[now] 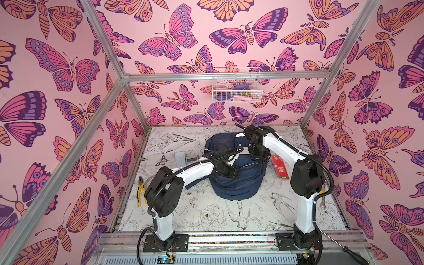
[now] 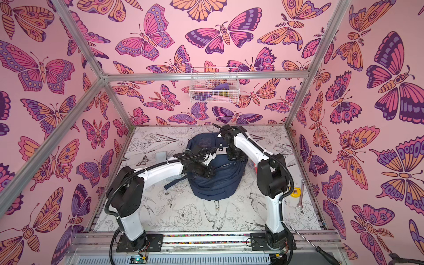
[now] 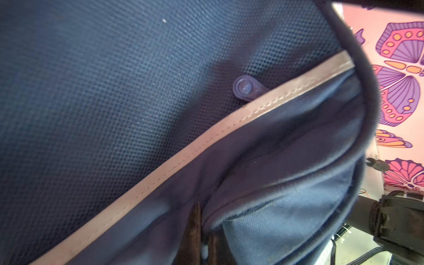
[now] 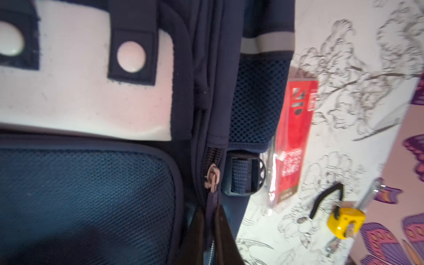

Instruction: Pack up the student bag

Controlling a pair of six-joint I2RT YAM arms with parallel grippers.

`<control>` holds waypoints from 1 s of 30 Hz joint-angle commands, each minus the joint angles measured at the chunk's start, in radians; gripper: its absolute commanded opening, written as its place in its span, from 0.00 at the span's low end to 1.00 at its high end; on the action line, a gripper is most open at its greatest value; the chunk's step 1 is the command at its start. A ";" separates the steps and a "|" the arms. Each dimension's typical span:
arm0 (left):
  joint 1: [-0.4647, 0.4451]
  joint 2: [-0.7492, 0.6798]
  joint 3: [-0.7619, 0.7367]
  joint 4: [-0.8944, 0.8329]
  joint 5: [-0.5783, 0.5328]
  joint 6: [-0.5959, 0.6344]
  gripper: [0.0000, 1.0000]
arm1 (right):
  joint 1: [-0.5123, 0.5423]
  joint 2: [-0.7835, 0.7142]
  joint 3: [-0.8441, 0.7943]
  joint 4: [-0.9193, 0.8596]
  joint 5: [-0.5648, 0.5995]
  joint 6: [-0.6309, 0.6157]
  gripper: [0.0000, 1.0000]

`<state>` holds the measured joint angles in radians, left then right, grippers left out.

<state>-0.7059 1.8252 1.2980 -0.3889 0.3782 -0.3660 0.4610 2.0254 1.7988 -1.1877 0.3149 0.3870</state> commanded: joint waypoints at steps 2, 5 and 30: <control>0.052 -0.037 -0.048 -0.054 -0.115 -0.046 0.00 | -0.015 -0.072 -0.035 -0.205 0.225 -0.064 0.07; 0.055 -0.055 -0.068 -0.064 -0.127 -0.026 0.00 | -0.014 -0.089 -0.085 -0.174 0.217 -0.092 0.09; 0.030 -0.032 -0.079 -0.090 -0.137 0.031 0.00 | -0.012 -0.157 -0.203 -0.049 0.085 -0.133 0.00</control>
<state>-0.7052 1.7802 1.2266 -0.3672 0.3252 -0.2924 0.4622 1.9167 1.6112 -1.1690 0.3523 0.2699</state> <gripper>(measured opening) 0.065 0.075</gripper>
